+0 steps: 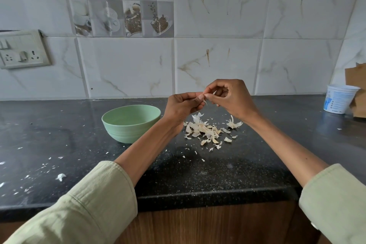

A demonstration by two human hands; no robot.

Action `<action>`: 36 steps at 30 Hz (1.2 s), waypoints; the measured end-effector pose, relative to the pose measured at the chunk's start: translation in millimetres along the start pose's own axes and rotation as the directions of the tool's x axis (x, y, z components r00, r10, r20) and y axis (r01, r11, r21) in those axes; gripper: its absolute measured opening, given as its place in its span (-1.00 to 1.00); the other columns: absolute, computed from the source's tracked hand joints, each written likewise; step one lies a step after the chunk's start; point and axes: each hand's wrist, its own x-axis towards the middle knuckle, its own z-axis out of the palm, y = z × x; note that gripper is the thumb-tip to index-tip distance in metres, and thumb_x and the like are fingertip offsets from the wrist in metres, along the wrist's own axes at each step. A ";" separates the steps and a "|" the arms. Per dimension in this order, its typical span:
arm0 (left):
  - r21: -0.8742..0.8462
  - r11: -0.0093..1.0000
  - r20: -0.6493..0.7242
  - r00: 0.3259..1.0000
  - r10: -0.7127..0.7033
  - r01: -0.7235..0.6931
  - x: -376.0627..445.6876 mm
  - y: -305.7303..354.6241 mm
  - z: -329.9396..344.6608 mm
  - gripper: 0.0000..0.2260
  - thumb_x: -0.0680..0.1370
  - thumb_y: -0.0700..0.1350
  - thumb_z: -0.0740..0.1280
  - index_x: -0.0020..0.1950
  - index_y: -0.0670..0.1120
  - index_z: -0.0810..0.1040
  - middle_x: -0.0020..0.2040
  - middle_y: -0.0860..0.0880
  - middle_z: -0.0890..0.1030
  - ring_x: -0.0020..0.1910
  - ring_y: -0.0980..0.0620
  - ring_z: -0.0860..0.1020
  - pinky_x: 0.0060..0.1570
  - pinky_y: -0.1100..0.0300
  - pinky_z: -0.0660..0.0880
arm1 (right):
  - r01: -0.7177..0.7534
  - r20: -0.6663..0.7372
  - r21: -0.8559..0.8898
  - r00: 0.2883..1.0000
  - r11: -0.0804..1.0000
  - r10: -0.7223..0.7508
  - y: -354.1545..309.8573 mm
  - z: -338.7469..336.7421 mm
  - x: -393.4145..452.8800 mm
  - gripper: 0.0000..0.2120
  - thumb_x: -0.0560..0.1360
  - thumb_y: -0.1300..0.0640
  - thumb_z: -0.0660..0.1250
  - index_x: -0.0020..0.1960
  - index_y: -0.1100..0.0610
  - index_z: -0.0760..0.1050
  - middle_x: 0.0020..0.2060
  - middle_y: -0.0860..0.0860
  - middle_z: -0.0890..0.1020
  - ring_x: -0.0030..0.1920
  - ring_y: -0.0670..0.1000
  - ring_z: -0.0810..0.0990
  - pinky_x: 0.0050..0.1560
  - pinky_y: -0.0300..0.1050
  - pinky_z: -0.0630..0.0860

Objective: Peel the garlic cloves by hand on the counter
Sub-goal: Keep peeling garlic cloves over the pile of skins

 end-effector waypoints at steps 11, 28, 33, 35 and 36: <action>-0.104 0.992 -0.075 0.994 -0.076 0.068 1.8 -1.7 0.5 -0.91 0.56 -0.26 0.49 0.06 -0.21 0.72 -0.16 -0.09 0.72 -0.18 0.06 0.66 -0.02 0.24 0.65 | -0.061 0.129 0.023 0.990 0.998 0.058 2.7 3.3 0.1 -0.96 0.55 0.23 0.51 -0.03 0.15 0.67 -0.21 0.03 0.71 -0.23 -0.07 0.62 -0.17 -0.18 0.61; 0.110 0.994 -0.020 1.000 0.001 0.001 0.5 -3.0 -0.3 -0.83 0.63 -0.25 0.44 0.20 -0.18 0.71 -0.04 -0.15 0.72 -0.03 0.04 0.68 0.02 0.22 0.61 | -0.057 0.114 -0.074 0.991 0.996 0.065 5.4 -2.8 -3.2 -0.81 0.53 0.06 0.58 -0.10 0.10 0.60 -0.28 0.00 0.69 -0.26 0.08 0.65 -0.16 0.03 0.59; 0.191 0.981 -0.062 0.997 0.053 -0.040 0.5 -3.5 1.1 -0.83 0.60 -0.28 0.46 0.19 -0.22 0.70 -0.11 -0.15 0.74 -0.11 0.03 0.71 -0.08 0.25 0.61 | -0.056 0.118 -0.071 0.991 0.996 0.064 8.4 -1.7 -2.5 -0.73 0.49 0.04 0.61 -0.02 0.07 0.53 -0.16 0.03 0.67 -0.19 0.15 0.64 -0.12 0.09 0.60; 0.243 0.968 -0.077 0.993 0.086 -0.065 -0.9 -1.6 2.2 -0.85 0.60 -0.30 0.46 0.17 -0.21 0.70 -0.16 -0.11 0.75 -0.14 0.04 0.72 -0.14 0.29 0.59 | -0.077 0.112 -0.036 0.991 0.996 0.080 8.4 -1.4 -1.3 -0.73 0.50 -0.03 0.59 0.03 0.04 0.55 -0.14 0.02 0.69 -0.19 0.16 0.66 -0.12 0.09 0.62; 0.266 0.961 -0.079 0.992 0.101 -0.077 -1.7 -0.4 2.8 -0.85 0.60 -0.31 0.46 0.16 -0.20 0.70 -0.17 -0.11 0.75 -0.15 0.04 0.72 -0.16 0.30 0.59 | -0.088 0.109 -0.022 0.990 0.996 0.090 8.2 -1.4 -0.6 -0.74 0.51 -0.05 0.58 0.04 0.03 0.57 -0.14 0.01 0.70 -0.19 0.15 0.68 -0.12 0.09 0.64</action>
